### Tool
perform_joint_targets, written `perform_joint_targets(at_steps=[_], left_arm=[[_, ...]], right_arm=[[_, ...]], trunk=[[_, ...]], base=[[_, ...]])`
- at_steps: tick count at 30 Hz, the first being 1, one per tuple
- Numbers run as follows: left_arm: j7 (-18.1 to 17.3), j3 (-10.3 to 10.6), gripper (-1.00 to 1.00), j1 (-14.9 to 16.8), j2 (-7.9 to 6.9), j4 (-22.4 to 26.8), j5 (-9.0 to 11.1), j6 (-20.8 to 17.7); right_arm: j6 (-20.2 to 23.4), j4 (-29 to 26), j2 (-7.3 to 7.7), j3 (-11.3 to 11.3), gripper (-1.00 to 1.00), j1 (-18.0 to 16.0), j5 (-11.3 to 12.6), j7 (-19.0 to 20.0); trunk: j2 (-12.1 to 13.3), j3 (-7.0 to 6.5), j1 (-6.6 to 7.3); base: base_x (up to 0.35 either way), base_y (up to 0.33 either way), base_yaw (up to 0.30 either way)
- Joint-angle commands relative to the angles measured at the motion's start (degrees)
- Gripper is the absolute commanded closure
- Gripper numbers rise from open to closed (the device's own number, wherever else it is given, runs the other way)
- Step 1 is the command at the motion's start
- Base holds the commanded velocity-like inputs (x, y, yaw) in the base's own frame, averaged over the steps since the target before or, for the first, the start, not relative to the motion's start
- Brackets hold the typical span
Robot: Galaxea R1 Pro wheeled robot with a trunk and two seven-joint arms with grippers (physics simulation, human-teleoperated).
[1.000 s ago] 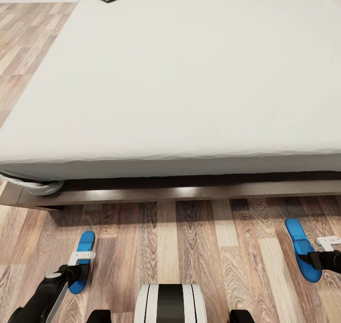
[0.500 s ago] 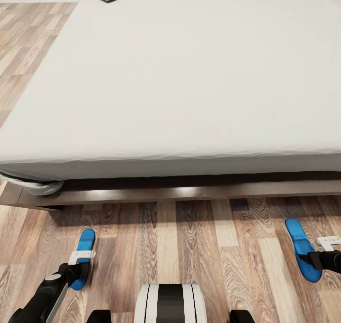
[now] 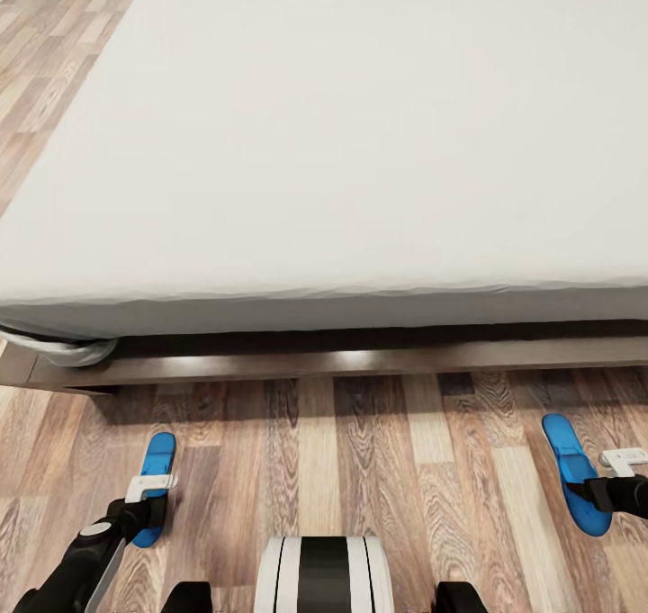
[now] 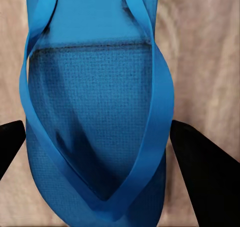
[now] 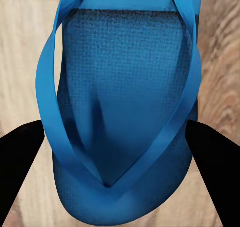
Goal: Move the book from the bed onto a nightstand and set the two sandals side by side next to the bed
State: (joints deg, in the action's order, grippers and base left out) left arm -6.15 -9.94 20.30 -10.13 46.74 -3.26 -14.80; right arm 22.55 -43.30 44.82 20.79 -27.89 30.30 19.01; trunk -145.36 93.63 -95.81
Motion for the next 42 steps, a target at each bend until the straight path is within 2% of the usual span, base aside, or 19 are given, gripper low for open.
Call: perform_joint_targets(at_steps=[1,5,9,12,18,22,35,38,42], left_arm=[[-0.4,-0.2,1.00,0.0,0.03,0.1,-0.3,-0.3],[-0.4,-0.3,1.00,0.0,0.03,0.1,-0.1,-0.3],[-0.4,-1.1,1.00,0.0,0.02,0.1,1.8,0.6],[-0.4,-1.4,1.00,0.0,0.02,0.1,2.4,1.6],[-0.4,-1.5,1.00,0.0,0.02,0.1,2.5,1.9],[-0.4,-1.5,1.00,0.0,0.02,0.1,2.6,1.9],[-0.4,-1.5,1.00,0.0,0.02,0.1,2.6,1.9],[-0.4,-1.5,1.00,0.0,0.02,0.1,2.6,1.9],[-0.4,-1.5,1.00,0.0,0.02,0.1,2.6,1.9]], right_arm=[[0.2,0.0,0.08,0.2,1.00,-0.1,0.4,0.0],[0.2,0.0,0.07,0.2,1.00,-0.1,0.4,0.0],[0.2,0.0,0.08,0.2,1.00,-0.1,0.3,0.0],[0.2,0.0,0.09,0.2,1.00,-0.1,0.4,0.0],[0.2,0.0,0.09,0.2,1.00,-0.1,0.4,0.0],[0.2,0.0,0.06,0.2,1.00,-0.1,0.4,0.0],[0.2,0.1,0.03,0.2,1.00,-0.1,0.4,0.0],[0.2,0.1,0.05,0.2,1.00,-0.1,0.4,0.0],[0.2,0.1,0.04,0.2,1.00,-0.1,0.4,0.0]], trunk=[[0.0,0.03,0.01],[0.0,0.03,0.01],[0.0,0.48,-0.04],[-0.1,0.70,-0.07],[-0.1,0.70,-0.07],[-0.1,1.58,-0.17],[-0.1,1.58,-0.17],[-0.1,2.25,-0.25],[-0.1,2.25,-0.25]], base=[[0.000,0.000,0.000],[0.000,0.000,0.000],[0.000,0.000,0.000],[0.000,0.000,0.000],[0.000,0.000,0.000],[0.000,0.000,0.000],[0.000,0.000,0.000],[0.000,0.000,0.000],[0.000,0.000,0.000]])
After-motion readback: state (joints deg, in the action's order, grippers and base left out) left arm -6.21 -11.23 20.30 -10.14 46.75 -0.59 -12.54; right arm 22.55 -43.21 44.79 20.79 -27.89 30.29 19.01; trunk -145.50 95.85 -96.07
